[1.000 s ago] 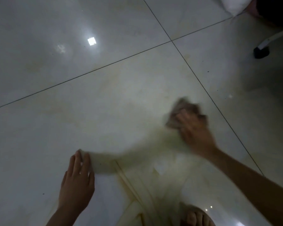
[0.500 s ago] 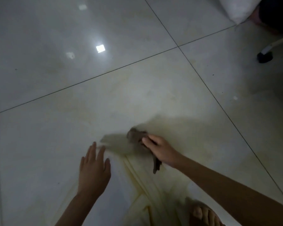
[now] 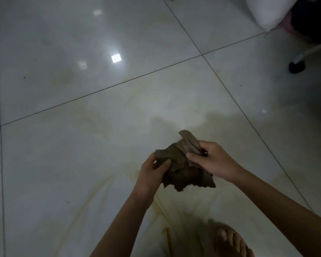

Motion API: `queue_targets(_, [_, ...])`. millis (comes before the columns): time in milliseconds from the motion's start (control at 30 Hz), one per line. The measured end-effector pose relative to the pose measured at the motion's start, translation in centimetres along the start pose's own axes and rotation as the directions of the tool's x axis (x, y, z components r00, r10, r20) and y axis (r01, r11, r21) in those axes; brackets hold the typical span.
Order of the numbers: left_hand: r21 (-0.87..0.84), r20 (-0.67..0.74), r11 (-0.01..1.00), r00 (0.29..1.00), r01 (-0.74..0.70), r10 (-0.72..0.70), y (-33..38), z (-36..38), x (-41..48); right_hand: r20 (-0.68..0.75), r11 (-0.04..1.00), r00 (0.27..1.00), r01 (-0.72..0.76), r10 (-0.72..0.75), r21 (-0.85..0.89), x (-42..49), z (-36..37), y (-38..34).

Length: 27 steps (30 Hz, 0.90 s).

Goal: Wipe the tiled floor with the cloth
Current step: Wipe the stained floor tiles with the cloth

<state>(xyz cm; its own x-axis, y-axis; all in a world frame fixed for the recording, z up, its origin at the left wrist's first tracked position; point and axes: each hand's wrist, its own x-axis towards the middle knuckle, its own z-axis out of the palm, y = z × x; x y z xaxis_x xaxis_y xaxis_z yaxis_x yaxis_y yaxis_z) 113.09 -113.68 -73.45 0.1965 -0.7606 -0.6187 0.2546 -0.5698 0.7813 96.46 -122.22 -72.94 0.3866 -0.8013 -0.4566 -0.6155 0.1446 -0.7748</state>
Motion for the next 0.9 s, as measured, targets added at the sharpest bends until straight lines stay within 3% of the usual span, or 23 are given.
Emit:
queue_targets(100, [0.045,0.077,0.998,0.996,-0.038,0.035,-0.1,0.5,0.2,0.013,0.947,0.991,-0.130,0.133,0.294,0.2,-3.3,1.7])
queue_targets(133, [0.084,0.097,0.996,0.995,-0.037,0.029,-0.4,0.5,0.2,0.034,0.936,0.980,-0.200,0.198,0.289,0.4,-4.6,2.6])
queue_targets(167, [0.137,0.101,0.990,0.995,-0.025,0.012,-0.7,0.2,0.0,0.036,0.944,0.963,-0.271,0.269,0.187,0.6,-5.9,3.5])
queue_targets(233, [0.234,0.050,0.972,0.999,0.009,-0.021,-1.5,-0.8,-0.1,-0.105,0.902,0.928,-0.373,0.358,-0.219,0.7,-7.8,5.9])
queue_targets(300, [0.289,-0.052,0.957,0.998,0.038,-0.024,-2.4,-2.6,0.0,-0.203,0.887,0.958,-0.269,0.204,-0.376,0.6,-7.8,7.3])
queue_targets(333, [0.320,-0.111,0.946,0.994,0.044,-0.008,-2.7,-3.5,0.0,-0.196,0.896,0.979,-0.140,0.060,-0.422,0.7,-7.0,7.7])
queue_targets(400, [0.436,-0.226,0.899,0.972,0.047,0.058,-3.2,-5.5,-0.1,-0.090,0.778,0.986,0.054,-0.141,-0.626,1.3,-4.7,8.8])
queue_targets(500, [0.668,-0.325,0.741,0.923,0.070,0.206,-4.0,-8.8,-0.6,0.020,0.549,0.984,0.115,-0.176,-0.828,2.4,-0.6,9.9])
queue_targets(567, [0.802,-0.330,0.585,0.906,0.120,0.266,-4.6,-11.0,-0.9,-0.017,0.525,0.979,0.094,-0.204,-0.846,2.8,1.7,10.2])
queue_targets(633, [0.880,-0.316,0.442,0.908,0.172,0.276,-5.5,-12.6,-1.1,0.091,0.462,0.952,0.223,-0.292,-0.858,3.0,2.6,10.7])
queue_targets(700, [0.902,-0.340,0.347,0.918,0.257,0.205,-6.1,-13.3,-1.1,0.236,0.353,0.882,0.391,-0.409,-0.850,3.8,0.7,12.1])
queue_targets(767, [0.920,-0.360,0.207,0.926,0.333,0.110,-6.8,-13.7,-1.3,0.107,0.389,0.888,0.301,-0.447,-0.871,5.6,-3.4,13.4])
queue_targets(833, [0.930,-0.355,0.127,0.932,0.346,0.066,-7.5,-13.9,-1.8,-0.183,0.548,0.932,0.020,-0.313,-0.836,7.2,-7.9,14.9])
queue_targets(900, [0.933,-0.352,0.104,0.935,0.346,0.050,-7.8,-13.7,-2.0,-0.337,0.640,0.931,-0.176,-0.137,-0.748,7.9,-10.6,15.7])
